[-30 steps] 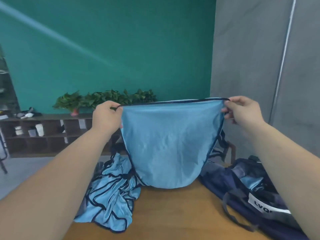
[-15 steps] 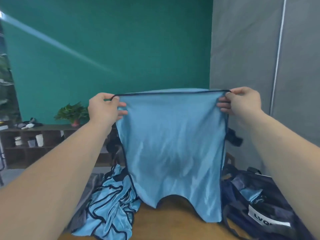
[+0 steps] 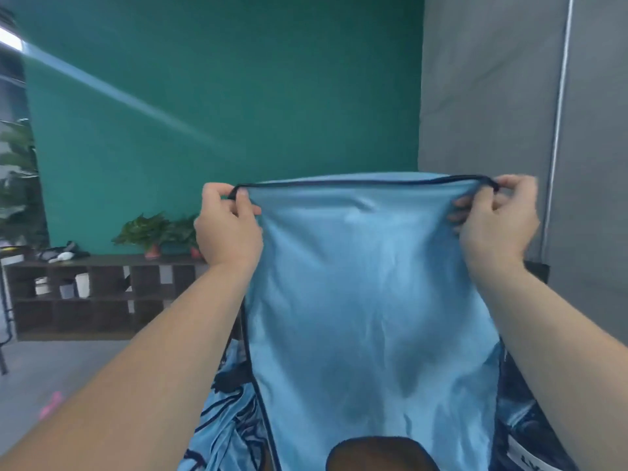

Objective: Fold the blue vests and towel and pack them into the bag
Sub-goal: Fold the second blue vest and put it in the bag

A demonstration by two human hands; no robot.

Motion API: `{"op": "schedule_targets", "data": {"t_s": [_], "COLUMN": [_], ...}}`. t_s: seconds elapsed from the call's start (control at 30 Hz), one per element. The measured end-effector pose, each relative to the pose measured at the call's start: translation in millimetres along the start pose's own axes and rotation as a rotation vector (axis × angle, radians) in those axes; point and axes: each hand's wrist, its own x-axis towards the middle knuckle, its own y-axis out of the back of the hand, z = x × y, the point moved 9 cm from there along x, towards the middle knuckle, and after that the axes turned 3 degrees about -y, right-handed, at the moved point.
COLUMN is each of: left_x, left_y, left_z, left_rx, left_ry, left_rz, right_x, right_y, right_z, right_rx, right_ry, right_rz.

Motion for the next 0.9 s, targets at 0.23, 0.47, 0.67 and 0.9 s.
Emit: {"op": "schedule_targets", "data": {"t_s": [0.23, 0.47, 0.67, 0.9], "left_x": [-71.0, 3.5, -43.9, -219.3], "left_y": [-61.4, -55.8, -36.2, 18.5], "left_z": [-133.8, -62.5, -76.4, -207.8], "left_rx": [-0.157, -0.324, -0.327, -0.014], "left_ry": [0.873, 0.286, 0.267, 0.433], "left_rz": [-0.558, -0.259, -0.235, -0.514], "right_x": [-16.0, 36.6, -10.5, -164.9], "right_y": [-25.7, -52.7, -27.5, 70.3], "right_z": [176.8, 89.0, 103.5, 241.1], "right_rx": [-0.199, 0.123, 0.077, -0.311], "right_ry": [-0.605, -0.261, -0.242, -0.436], "right_rz": [-0.352, -0.187, -0.149, -0.199]}}
